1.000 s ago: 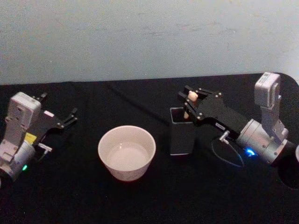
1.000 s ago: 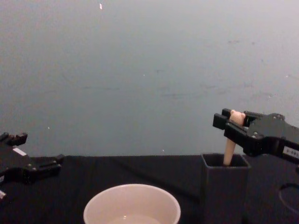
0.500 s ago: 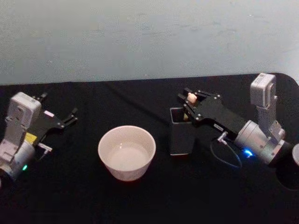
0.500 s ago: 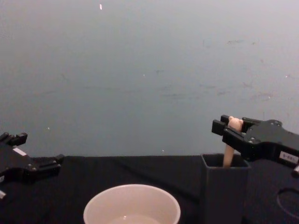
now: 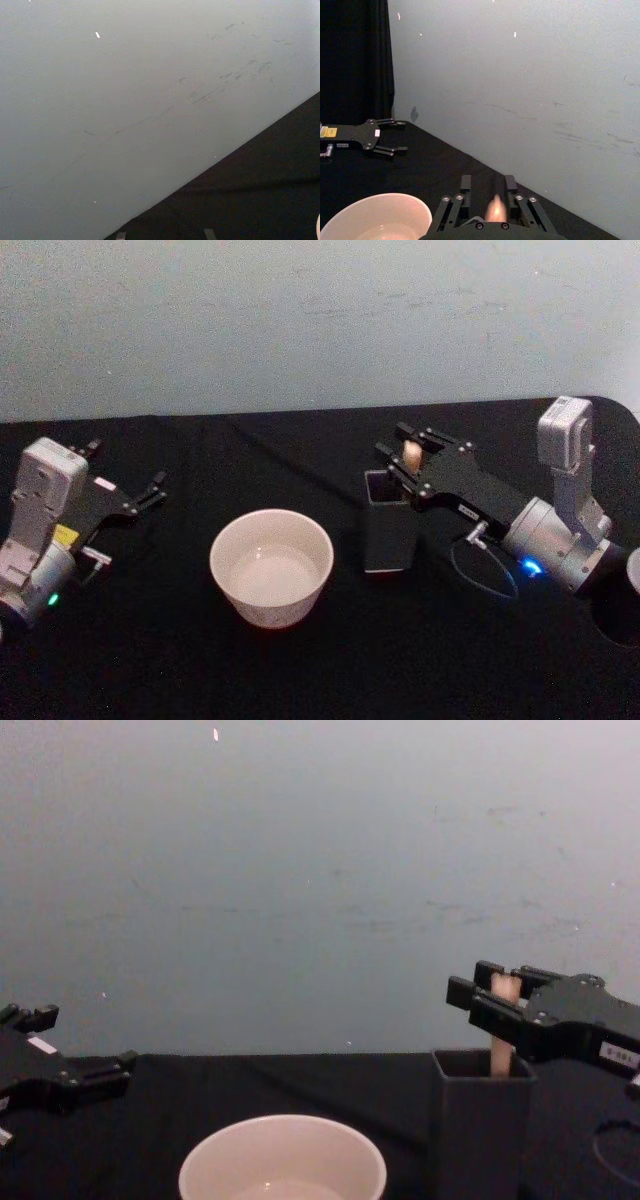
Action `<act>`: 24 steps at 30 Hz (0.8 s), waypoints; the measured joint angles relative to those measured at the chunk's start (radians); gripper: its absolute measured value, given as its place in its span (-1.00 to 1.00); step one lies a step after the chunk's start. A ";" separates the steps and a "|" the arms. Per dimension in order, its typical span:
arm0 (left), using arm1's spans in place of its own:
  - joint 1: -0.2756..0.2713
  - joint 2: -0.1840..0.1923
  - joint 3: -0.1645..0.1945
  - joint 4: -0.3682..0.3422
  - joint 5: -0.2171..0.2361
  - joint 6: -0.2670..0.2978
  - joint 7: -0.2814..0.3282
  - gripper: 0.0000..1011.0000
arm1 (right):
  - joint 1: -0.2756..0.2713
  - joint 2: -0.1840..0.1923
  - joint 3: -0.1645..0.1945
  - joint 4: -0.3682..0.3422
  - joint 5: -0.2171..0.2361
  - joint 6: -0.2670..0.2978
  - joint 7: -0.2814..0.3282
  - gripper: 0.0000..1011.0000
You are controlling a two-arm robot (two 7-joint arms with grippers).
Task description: Pick up the stirring spoon with one hand, stir inside the cup, then place it back in its original position.
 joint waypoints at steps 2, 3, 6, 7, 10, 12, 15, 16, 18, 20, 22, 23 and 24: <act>0.000 0.000 0.000 0.000 0.000 0.000 0.000 0.98 | 0.000 0.000 0.000 0.000 0.000 0.000 0.000 -0.15; 0.000 0.000 0.000 0.000 0.000 0.000 0.000 0.98 | 0.000 0.000 0.000 0.000 0.000 0.000 0.000 -0.09; 0.000 0.000 0.000 0.000 0.000 0.000 0.000 0.98 | -0.001 0.000 0.000 -0.001 0.001 -0.001 0.001 0.14; 0.000 0.000 0.000 0.000 0.000 0.000 0.000 0.98 | -0.001 0.000 0.000 -0.001 0.001 -0.001 0.001 0.14; 0.000 0.000 0.000 0.000 0.000 0.000 0.000 0.98 | -0.001 0.000 0.000 -0.001 0.001 -0.001 0.001 0.42; 0.000 0.000 0.000 0.000 0.000 0.000 0.000 0.98 | -0.001 0.000 0.001 -0.001 0.001 -0.001 0.002 0.50; 0.000 0.000 0.000 0.000 0.000 0.000 0.000 0.98 | -0.001 0.000 0.000 -0.001 0.002 -0.002 0.002 0.68; 0.000 0.000 0.000 0.000 0.000 0.000 0.000 0.98 | -0.001 0.000 0.000 -0.001 0.002 -0.002 0.002 0.73; 0.000 0.000 0.000 0.000 0.000 0.000 0.000 0.98 | -0.001 0.000 0.000 -0.001 0.002 -0.002 0.002 0.87; 0.000 0.000 0.000 0.000 0.000 0.000 0.000 0.98 | -0.001 0.001 0.000 -0.001 0.002 -0.002 0.002 0.93; 0.000 0.000 0.000 0.000 0.000 0.000 0.000 0.98 | -0.001 0.000 0.000 -0.001 0.002 -0.002 0.002 0.98; 0.000 0.000 0.000 0.000 0.000 0.000 0.000 0.98 | -0.001 0.000 0.000 -0.001 0.002 -0.002 0.002 0.98; 0.000 0.000 0.000 0.000 0.000 0.000 0.000 0.98 | -0.001 0.000 0.000 -0.001 0.002 -0.002 0.002 0.98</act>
